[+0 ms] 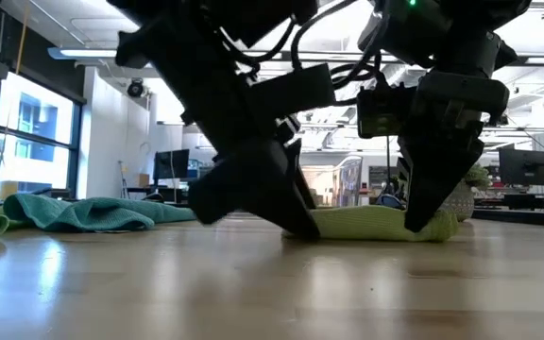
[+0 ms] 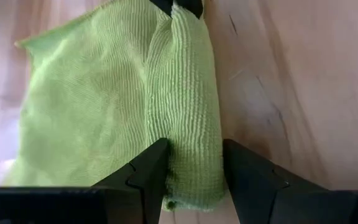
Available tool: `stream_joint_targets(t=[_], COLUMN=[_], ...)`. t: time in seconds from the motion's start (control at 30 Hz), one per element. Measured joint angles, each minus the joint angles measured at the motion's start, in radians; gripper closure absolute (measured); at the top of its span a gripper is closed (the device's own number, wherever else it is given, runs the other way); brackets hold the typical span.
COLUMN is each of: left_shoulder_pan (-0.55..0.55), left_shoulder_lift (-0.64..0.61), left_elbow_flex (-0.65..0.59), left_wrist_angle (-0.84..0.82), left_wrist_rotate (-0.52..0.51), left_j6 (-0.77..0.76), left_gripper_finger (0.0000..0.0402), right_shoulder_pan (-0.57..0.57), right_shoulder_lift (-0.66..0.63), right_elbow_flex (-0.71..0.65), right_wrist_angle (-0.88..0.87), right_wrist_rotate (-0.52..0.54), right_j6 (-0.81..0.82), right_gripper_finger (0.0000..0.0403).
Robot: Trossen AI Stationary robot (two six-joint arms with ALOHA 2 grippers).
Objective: Roll microfiber towels into tight, uniform cylinder then place into a basket
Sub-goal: Roll the light green microfiber cloth
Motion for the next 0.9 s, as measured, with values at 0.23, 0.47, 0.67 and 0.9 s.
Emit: stream_joint_targets(t=[0.23, 0.47, 0.67, 0.9], left_shoulder_pan=[0.044, 0.112, 0.153, 0.192], left_shoulder_lift=[-0.005, -0.006, -0.005, -0.003], left_elbow_flex=[0.003, 0.004, 0.004, 0.002], left_wrist_angle=[-0.003, 0.004, -0.029, -0.041], left_wrist_rotate=[0.231, 0.519, 0.621, 0.715], left_j6=[-0.127, -0.368, -0.489, -0.537], left_gripper_finger=[0.0330, 0.0393, 0.0376, 0.0389], right_shoulder_pan=[0.000, 0.012, 0.105, 0.319], right_shoulder_lift=[-0.009, -0.070, -0.176, -0.170], right_elbow_flex=[0.002, 0.002, 0.002, 0.002], right_wrist_angle=[-0.021, -0.110, -0.132, -0.090], right_wrist_rotate=[-0.001, -0.051, 0.014, 0.442], right_j6=[-0.024, -0.052, -0.150, -0.448], right_gripper_finger=[0.0356, 0.0294, 0.0285, 0.0286])
